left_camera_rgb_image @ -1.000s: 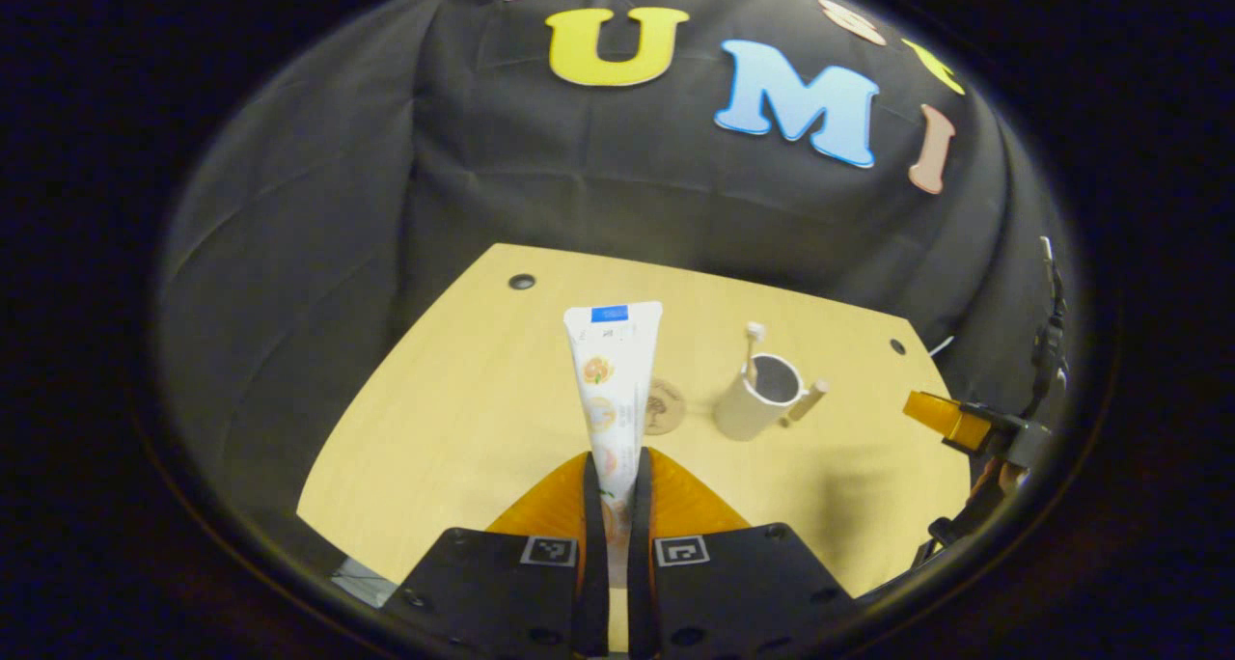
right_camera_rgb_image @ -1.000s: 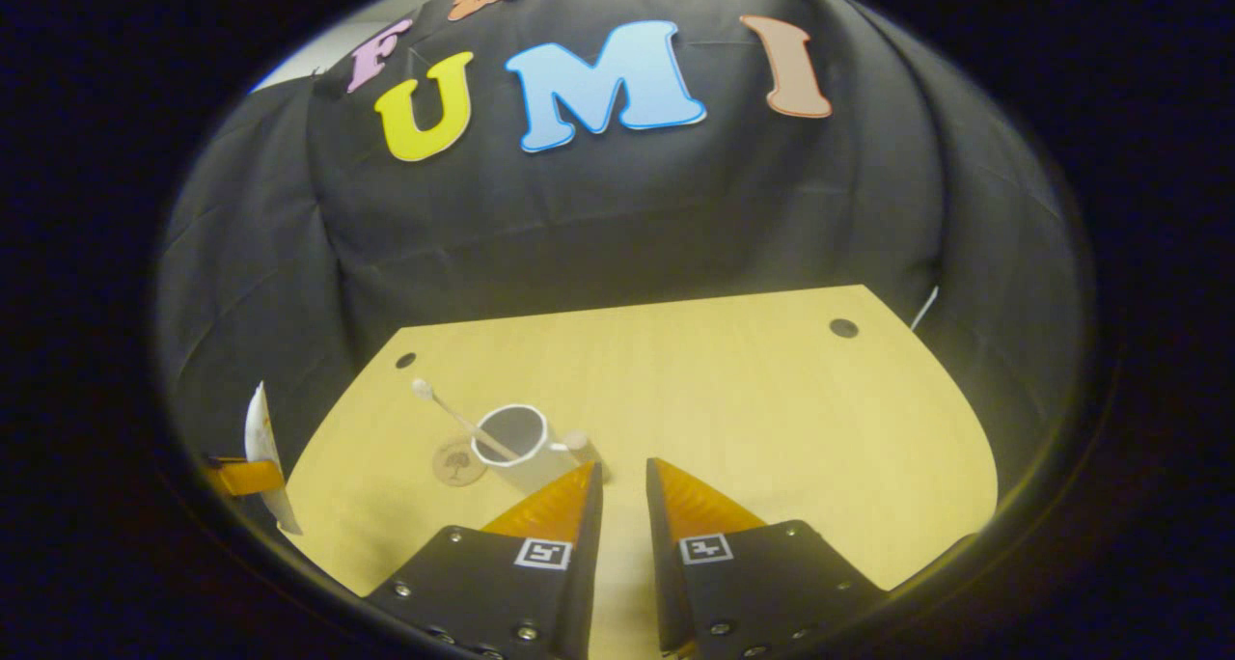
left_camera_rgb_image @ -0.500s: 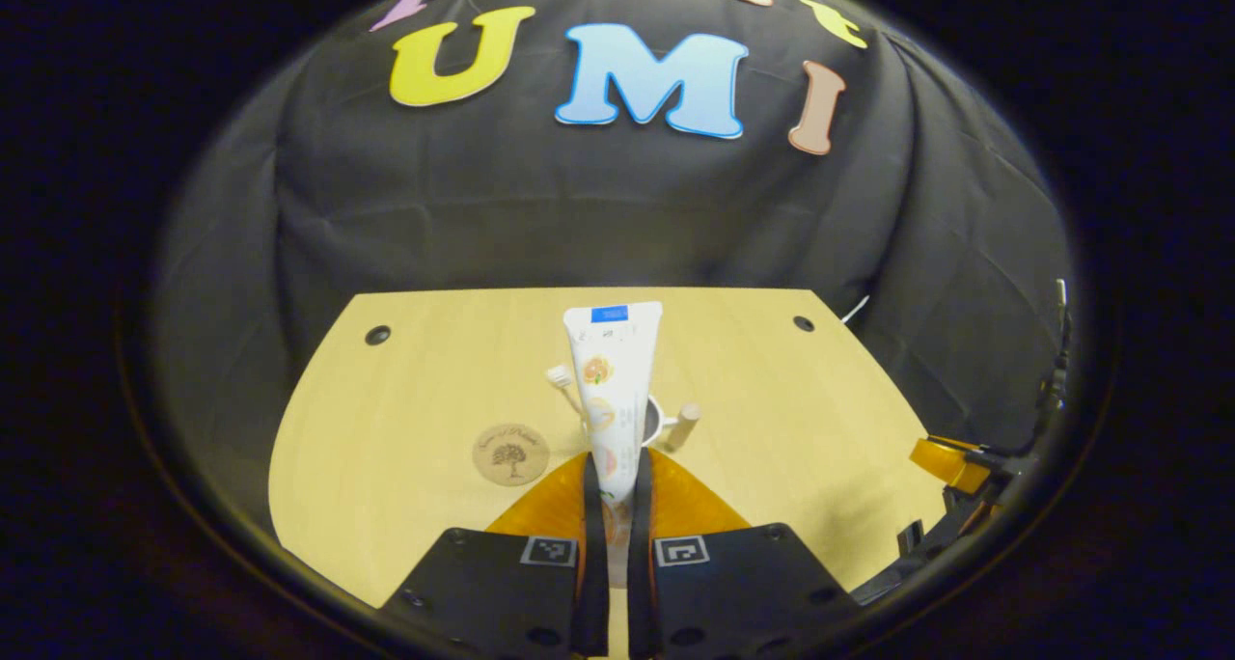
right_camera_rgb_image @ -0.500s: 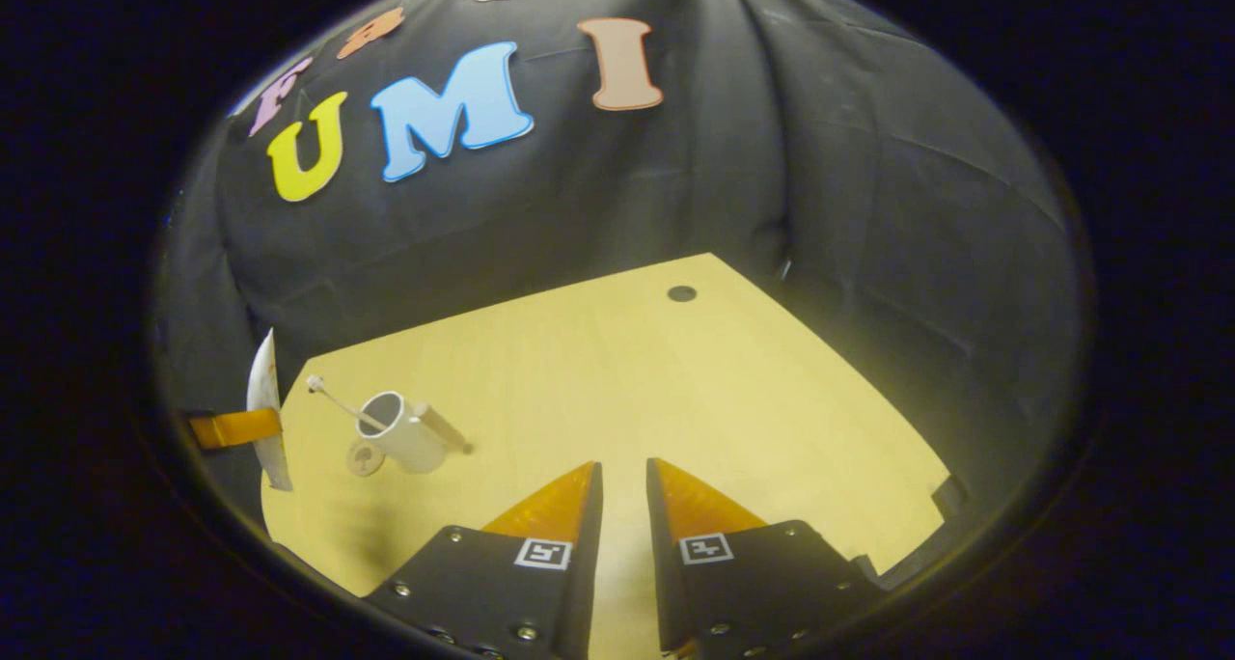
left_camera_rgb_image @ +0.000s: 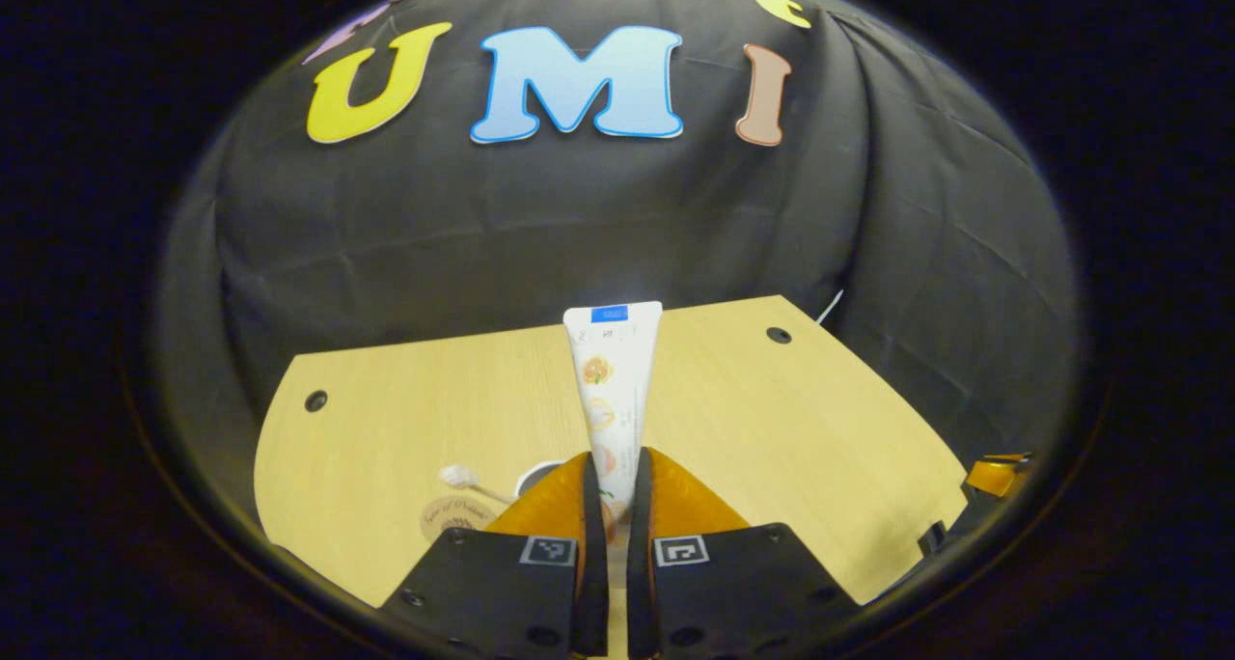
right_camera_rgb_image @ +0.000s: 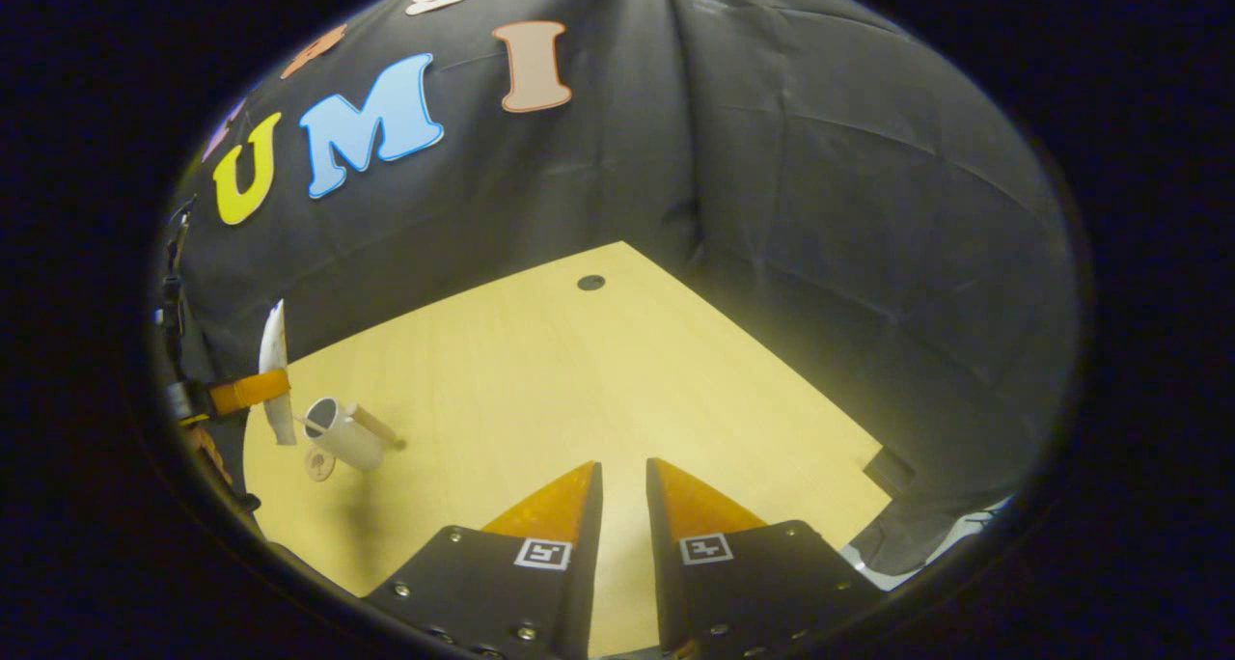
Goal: Put the toothbrush and toothpaste on the desktop into the cup, then pick up the cup and place it on the coaster on the desktop.
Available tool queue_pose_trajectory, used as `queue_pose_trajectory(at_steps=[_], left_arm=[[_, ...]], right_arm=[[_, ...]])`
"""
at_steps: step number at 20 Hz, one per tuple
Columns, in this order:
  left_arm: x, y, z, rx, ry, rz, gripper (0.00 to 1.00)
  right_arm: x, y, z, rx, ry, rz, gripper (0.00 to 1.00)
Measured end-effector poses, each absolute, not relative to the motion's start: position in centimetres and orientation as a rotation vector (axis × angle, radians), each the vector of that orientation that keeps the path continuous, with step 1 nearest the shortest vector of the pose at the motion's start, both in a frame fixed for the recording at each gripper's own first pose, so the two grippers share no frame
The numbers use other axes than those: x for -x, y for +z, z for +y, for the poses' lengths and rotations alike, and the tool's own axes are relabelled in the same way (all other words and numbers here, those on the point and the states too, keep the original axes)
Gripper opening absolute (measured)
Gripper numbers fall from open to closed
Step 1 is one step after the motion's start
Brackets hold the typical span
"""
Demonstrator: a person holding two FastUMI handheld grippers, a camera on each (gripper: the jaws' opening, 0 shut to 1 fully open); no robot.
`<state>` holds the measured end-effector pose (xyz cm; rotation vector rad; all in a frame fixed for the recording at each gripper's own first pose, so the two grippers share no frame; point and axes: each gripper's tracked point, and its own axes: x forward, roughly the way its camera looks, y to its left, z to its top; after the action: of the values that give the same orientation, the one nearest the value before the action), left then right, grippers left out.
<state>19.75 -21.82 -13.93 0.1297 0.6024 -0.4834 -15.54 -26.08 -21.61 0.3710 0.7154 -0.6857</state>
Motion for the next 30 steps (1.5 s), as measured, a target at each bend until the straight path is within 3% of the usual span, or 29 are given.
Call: queue_pose_trajectory(at_steps=[13, 19, 23, 24, 26, 30], left_arm=[[-26.3, -19.4, -19.3, -0.213, -0.365, 0.483, 0.15], [-25.2, -22.3, -18.8, -0.219, -0.323, 0.517, 0.17], [-24.2, -22.1, -18.9, -0.181, -0.327, 0.519, 0.34], [-24.1, -22.0, -18.8, -0.184, -0.320, 0.519, 0.47], [-23.6, -21.5, -18.9, -0.181, -0.322, 0.513, 0.57], [-22.8, -19.1, -19.4, -0.190, -0.315, 0.471, 0.91]], right_arm=[[18.1, -21.8, -26.1, -0.389, -0.754, 0.783, 0.26], [17.8, -21.6, -25.4, -0.369, -0.728, 0.800, 0.26], [17.5, -21.8, -25.1, -0.363, -0.705, 0.805, 0.26], [17.4, -21.7, -25.1, -0.360, -0.698, 0.806, 0.26], [17.0, -21.9, -24.7, -0.363, -0.684, 0.805, 0.26], [16.8, -21.7, -24.4, -0.366, -0.654, 0.797, 0.26]])
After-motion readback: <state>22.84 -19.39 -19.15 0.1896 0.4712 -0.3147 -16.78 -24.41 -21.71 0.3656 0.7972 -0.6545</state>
